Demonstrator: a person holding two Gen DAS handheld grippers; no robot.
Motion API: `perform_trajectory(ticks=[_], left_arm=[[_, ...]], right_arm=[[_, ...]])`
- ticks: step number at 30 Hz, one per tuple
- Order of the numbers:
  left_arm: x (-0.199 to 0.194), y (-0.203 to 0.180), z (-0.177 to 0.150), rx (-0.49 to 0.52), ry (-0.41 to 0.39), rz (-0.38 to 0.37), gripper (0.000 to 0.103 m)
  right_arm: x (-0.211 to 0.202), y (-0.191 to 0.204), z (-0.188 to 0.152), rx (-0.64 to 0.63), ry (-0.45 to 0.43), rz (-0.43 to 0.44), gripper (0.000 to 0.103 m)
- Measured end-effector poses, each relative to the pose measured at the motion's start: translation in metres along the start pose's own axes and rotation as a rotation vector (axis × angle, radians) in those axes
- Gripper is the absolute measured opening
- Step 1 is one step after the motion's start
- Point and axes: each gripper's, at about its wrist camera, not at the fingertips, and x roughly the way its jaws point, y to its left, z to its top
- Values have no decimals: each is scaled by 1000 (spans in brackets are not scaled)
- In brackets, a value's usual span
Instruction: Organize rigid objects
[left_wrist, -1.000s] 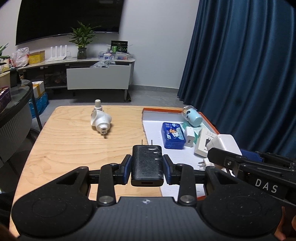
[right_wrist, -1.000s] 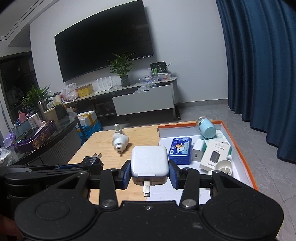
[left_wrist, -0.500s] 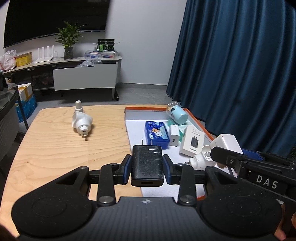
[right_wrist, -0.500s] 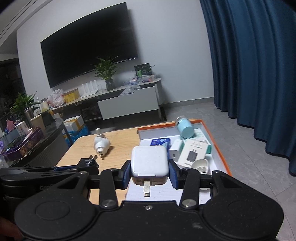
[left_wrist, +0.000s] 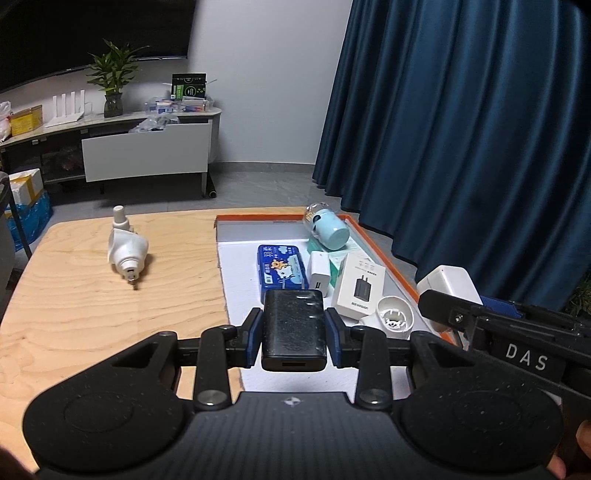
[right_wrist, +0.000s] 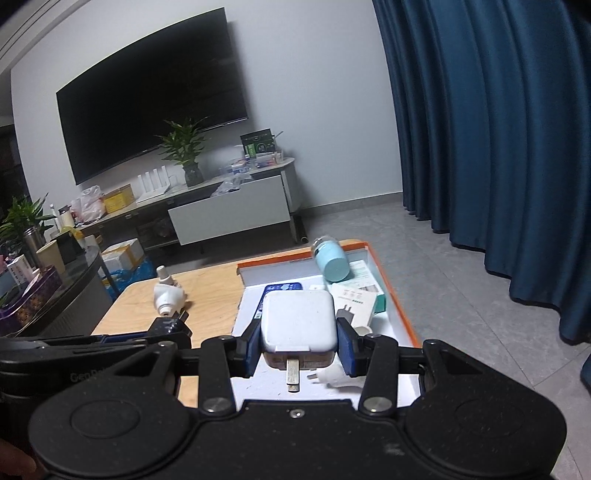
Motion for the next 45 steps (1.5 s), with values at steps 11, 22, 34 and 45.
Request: perform_trajectory(ticks=[11,22,34,45], left_arm=[[18,-6,8,8,29,-8,36],[33,-15,17,22,44,-12,36],[52,-18,20,31,76,-19,36],[67,-19,21,32,106,-28,36]], right_arm=[[11,-4,8,6,12,-5,51],[25,-9,19,10,14,-9,51],[40,-15,26,10,28,-9,51],[67,-20,36,8,63,1,51]])
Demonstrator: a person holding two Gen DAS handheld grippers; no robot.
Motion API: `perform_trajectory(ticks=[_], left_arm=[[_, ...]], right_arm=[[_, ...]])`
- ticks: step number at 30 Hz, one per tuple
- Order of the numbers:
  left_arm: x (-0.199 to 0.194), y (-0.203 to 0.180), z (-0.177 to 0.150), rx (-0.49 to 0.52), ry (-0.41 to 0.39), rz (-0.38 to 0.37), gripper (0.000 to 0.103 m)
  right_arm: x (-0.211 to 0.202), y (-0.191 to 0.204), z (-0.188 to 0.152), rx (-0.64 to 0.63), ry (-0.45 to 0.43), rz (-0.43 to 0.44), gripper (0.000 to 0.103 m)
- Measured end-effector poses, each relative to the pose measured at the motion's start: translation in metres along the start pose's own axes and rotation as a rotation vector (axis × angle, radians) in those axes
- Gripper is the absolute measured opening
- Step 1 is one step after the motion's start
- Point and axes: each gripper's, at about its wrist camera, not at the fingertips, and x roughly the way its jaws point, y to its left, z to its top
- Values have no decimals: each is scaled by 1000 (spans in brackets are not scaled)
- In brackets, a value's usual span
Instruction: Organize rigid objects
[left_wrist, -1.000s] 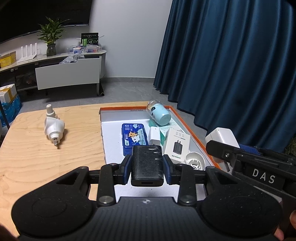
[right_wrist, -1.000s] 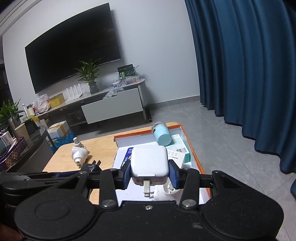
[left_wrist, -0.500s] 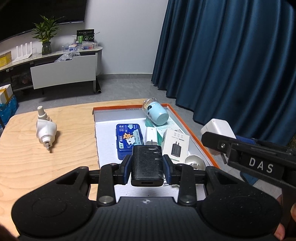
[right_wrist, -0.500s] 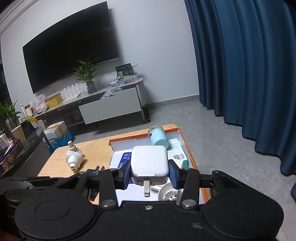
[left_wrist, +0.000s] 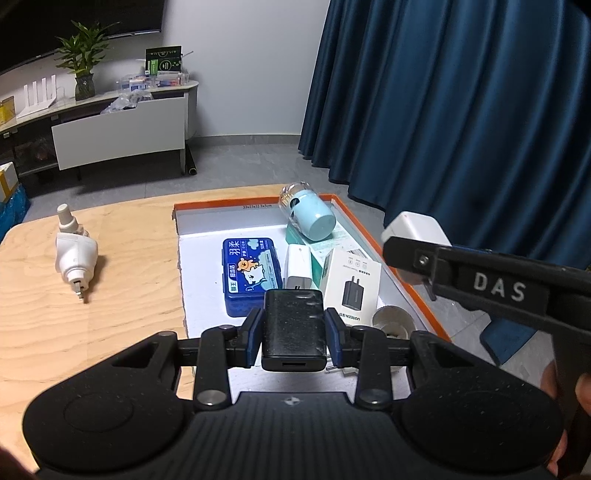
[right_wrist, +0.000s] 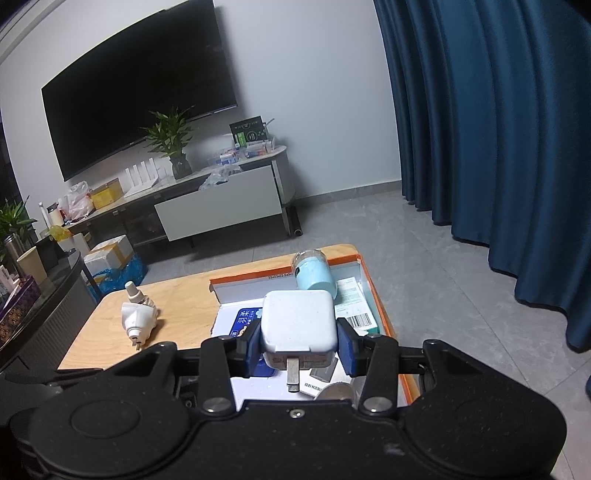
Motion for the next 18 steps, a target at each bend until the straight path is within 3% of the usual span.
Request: perform_trajectory(ticks=[16,17,18], left_arm=[[22,8,1,-18,40,2,36],[23,9,1,-19,42,2,36],[24,9,1,-18,44,1,36]], right_arm=[[51,5,16,-27,51,46,52],[52,5,17,-21,41,48,55],[53,4,20,-14,34,52,65]])
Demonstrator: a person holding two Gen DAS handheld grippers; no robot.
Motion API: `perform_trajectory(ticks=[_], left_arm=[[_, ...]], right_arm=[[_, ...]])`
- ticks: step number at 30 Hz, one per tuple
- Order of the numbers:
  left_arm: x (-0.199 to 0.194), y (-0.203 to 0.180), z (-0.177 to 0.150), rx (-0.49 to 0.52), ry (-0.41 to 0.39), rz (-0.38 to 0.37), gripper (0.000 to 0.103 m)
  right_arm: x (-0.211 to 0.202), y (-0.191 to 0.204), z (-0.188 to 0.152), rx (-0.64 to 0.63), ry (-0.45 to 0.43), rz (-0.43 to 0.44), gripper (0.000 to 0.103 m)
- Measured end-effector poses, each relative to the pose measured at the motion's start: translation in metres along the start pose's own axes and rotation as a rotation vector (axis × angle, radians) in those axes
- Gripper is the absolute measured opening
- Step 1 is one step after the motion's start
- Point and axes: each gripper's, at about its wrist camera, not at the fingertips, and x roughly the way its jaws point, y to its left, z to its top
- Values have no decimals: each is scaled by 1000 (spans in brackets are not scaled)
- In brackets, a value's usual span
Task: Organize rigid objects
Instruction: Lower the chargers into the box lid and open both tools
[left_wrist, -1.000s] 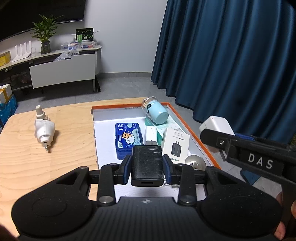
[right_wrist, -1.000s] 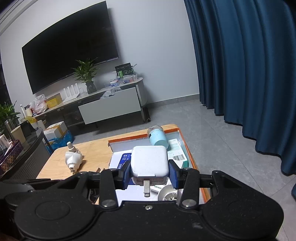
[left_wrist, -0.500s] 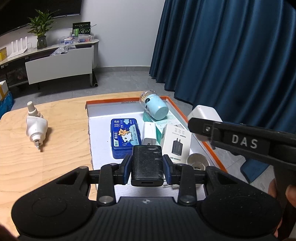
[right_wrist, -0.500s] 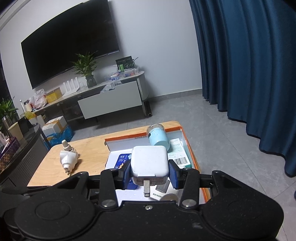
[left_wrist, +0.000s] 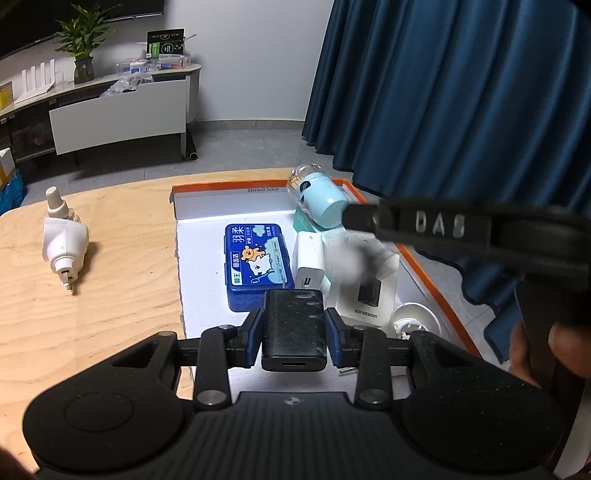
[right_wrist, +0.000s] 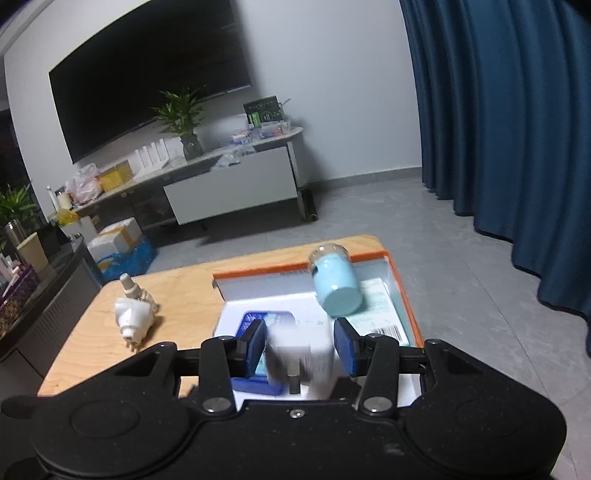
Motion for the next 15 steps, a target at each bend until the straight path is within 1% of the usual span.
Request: perform_trajectory(ticks=[2,6,11,15], left_arm=[[2,1,0,0,4,-3,36],[5,1,-1,0,12,-10,36],[11,-4,-2,-4,21,-37,36],[16,-8,5,-9,18,-91,36]], right_arm=[[-3,-2,3,14,-21,8,66],[-15,-7,4,30,-54,-19,66],[-31,-13,0,40,-85,-52,66],[-41,-15,-1,42,-102,-69,66]])
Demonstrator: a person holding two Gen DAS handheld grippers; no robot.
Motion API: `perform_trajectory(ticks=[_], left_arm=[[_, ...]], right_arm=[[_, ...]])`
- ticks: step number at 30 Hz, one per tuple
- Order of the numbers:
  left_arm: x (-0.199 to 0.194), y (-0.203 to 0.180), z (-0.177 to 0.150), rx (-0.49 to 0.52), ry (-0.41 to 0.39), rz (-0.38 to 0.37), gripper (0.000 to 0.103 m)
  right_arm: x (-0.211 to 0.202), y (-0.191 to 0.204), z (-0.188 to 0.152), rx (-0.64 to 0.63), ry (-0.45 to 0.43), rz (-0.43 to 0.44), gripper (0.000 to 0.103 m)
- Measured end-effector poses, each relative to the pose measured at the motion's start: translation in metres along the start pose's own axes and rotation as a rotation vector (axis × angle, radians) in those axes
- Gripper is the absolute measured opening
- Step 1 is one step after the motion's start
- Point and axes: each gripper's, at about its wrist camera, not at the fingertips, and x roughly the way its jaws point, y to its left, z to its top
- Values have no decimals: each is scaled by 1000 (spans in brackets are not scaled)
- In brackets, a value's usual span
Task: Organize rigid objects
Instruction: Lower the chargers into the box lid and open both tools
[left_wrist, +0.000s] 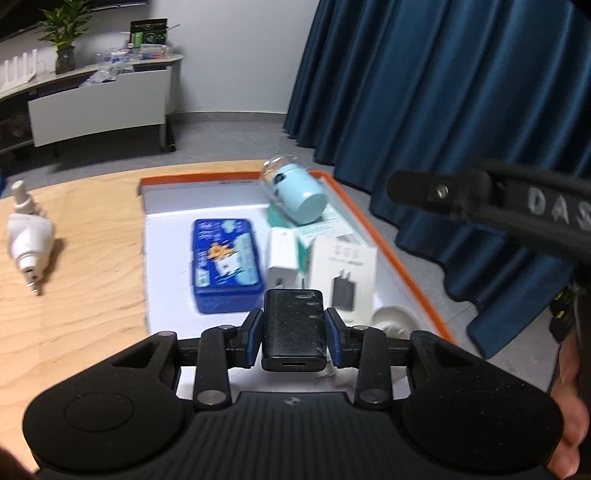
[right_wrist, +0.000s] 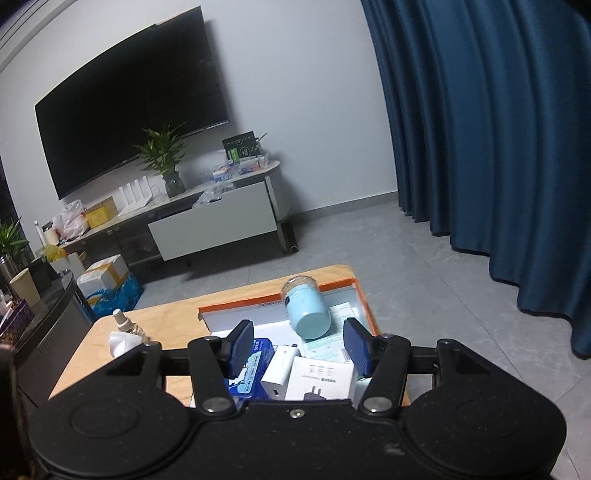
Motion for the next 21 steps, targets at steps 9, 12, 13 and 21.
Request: perform_trajectory(ticks=[9,12,13,21], left_arm=[[-16,1,6,-15,-16,43,71],[-27,8,8,-20,-24,96,84],[-30,10,9,-20,-25,112,88],[-51,37,11,-56,-41,198,95]], right_arm=[[-12,10,0,-3,-16,9,67],[-15,16,-1,-11,-18,15,77],[-16,19,-1,-15,-19,15,78],[-14,43,-5,-48,9,33,82]])
